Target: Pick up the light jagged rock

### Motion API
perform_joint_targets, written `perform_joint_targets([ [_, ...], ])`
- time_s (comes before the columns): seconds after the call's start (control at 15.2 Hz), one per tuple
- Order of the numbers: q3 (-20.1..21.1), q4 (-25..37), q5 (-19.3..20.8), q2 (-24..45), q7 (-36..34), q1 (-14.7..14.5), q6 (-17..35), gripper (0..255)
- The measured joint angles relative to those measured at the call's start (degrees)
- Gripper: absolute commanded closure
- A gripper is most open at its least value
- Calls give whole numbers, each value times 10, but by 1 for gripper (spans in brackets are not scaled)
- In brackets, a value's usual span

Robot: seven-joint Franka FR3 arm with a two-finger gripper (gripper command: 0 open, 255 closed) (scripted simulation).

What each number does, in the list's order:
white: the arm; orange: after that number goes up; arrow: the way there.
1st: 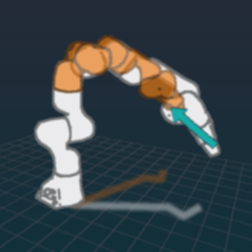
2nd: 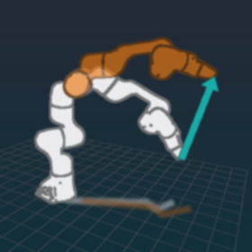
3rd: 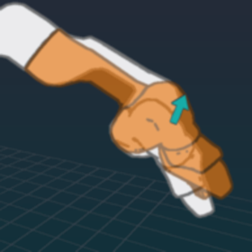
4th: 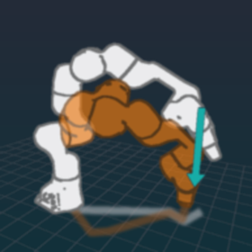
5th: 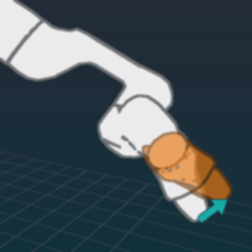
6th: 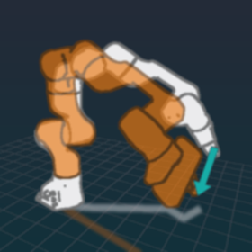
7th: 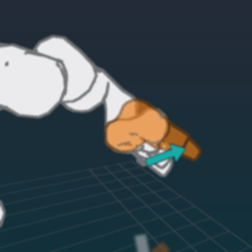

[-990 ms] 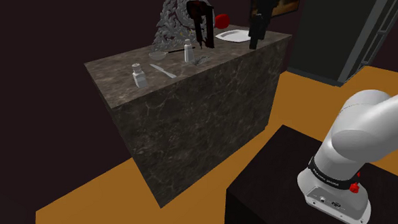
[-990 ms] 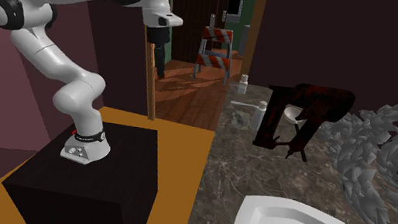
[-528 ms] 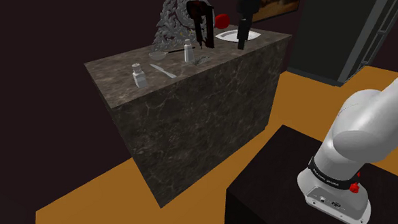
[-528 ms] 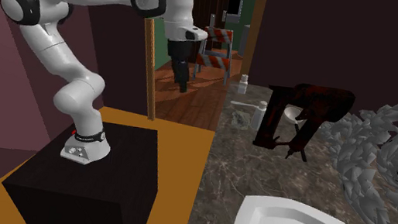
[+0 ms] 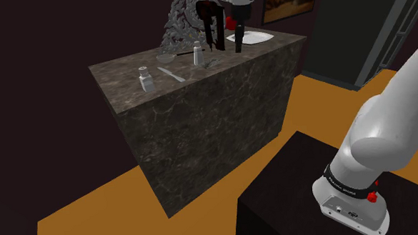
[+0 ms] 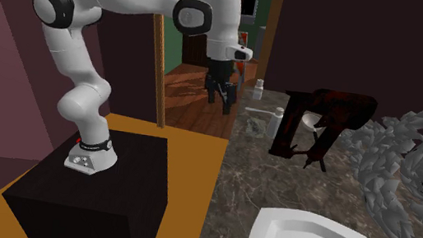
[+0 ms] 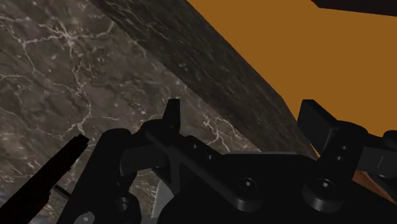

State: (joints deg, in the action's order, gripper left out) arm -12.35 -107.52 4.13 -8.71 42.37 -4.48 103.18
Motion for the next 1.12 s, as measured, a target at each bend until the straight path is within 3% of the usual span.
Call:
perform_joint_targets([
  [0.59,-6,212,-41,219,143,8,-5,0],
  [1.12,-3,181,-44,237,153,8,43,0],
])
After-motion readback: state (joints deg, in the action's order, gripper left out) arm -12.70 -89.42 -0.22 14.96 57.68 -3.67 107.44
